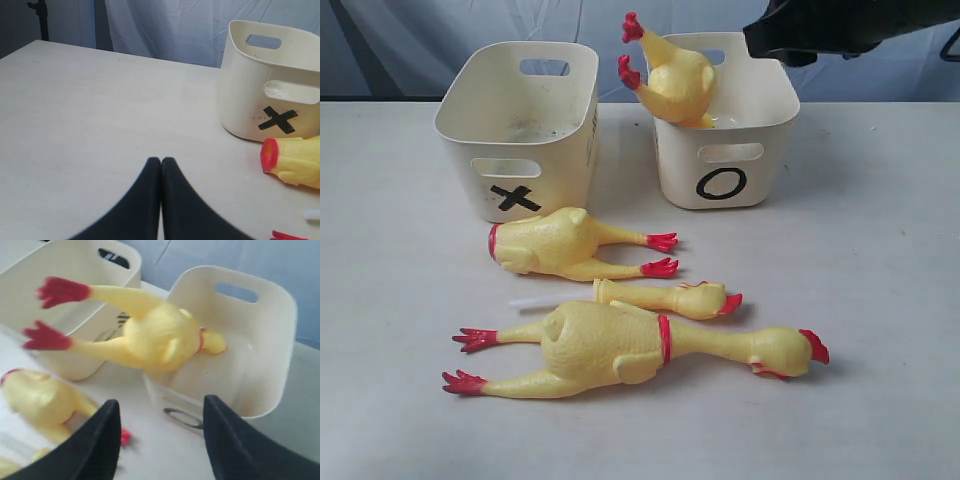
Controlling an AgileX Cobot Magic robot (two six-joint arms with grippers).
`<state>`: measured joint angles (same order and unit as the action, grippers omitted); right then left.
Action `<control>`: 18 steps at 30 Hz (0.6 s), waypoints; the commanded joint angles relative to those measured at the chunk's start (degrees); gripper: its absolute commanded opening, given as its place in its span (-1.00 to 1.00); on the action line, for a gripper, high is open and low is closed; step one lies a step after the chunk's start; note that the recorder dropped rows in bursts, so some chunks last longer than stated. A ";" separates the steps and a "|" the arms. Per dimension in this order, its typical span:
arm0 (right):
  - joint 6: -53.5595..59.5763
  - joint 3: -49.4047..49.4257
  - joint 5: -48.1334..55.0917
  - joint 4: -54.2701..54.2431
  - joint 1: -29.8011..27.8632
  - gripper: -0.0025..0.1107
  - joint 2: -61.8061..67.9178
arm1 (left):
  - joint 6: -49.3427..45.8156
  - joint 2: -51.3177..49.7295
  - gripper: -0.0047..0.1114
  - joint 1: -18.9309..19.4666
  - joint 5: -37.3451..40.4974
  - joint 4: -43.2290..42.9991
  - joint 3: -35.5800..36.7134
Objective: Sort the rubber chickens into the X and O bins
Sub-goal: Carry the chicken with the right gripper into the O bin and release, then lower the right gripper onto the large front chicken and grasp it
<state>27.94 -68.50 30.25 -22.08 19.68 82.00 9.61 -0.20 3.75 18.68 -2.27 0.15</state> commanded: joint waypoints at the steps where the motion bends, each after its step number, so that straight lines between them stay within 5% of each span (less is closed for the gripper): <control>1: 18.58 -0.16 18.50 -16.61 -0.22 -0.11 -1.66 | 0.29 0.20 -0.92 -0.46 -0.63 -0.12 -0.15; 7: 30.12 -0.16 39.66 -26.56 0.35 -0.11 4.11 | 0.29 0.20 -0.92 -0.46 -0.63 -0.12 -0.15; 11: 34.75 -0.16 39.72 -24.80 5.32 -0.05 8.93 | 0.29 0.20 -0.92 -0.46 -0.63 -0.12 -0.15; 15: 37.55 -0.16 33.67 -22.60 14.11 0.44 13.68 | 0.29 0.20 -0.92 -0.46 -0.63 -0.12 -0.15; 18: 37.96 -0.16 23.53 -13.63 21.44 0.51 16.90 | 0.29 0.20 -0.92 -0.46 -0.63 -0.12 -0.15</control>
<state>64.58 -68.60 61.72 -43.00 35.61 96.47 9.61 -0.20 3.75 18.68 -2.27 0.15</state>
